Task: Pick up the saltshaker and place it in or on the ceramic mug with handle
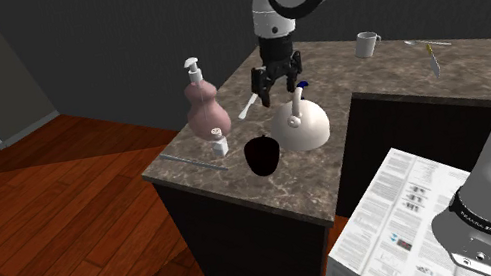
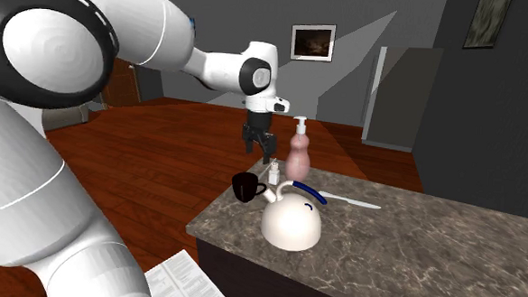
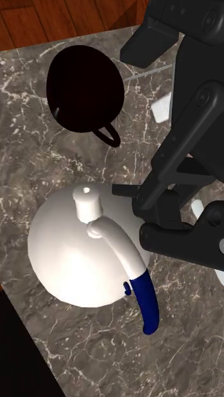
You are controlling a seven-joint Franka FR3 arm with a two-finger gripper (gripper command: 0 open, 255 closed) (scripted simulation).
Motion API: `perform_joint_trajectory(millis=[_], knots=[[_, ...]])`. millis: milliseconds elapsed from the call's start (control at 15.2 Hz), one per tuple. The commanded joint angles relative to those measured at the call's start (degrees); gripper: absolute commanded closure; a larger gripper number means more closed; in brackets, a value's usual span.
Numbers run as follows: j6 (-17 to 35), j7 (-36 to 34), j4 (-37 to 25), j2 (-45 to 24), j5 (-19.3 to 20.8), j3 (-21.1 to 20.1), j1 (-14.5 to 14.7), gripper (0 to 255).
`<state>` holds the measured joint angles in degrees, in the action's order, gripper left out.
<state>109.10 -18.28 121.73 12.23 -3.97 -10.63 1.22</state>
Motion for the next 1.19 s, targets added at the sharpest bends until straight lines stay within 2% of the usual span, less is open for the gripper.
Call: perform_joint_trajectory(millis=[0, 528, 990, 1122], knots=[[1.9, -1.9, -2.5, -4.1, 0.7, -1.0, 0.3, 0], [5.3, -8.3, -17.2, -21.9, 5.6, -2.7, 2.0, 0], [3.9, -12.6, -35.0, -38.2, 9.8, -2.3, 5.2, 0], [5.2, -12.6, -34.1, -38.6, 9.9, -2.2, 5.2, 0]])
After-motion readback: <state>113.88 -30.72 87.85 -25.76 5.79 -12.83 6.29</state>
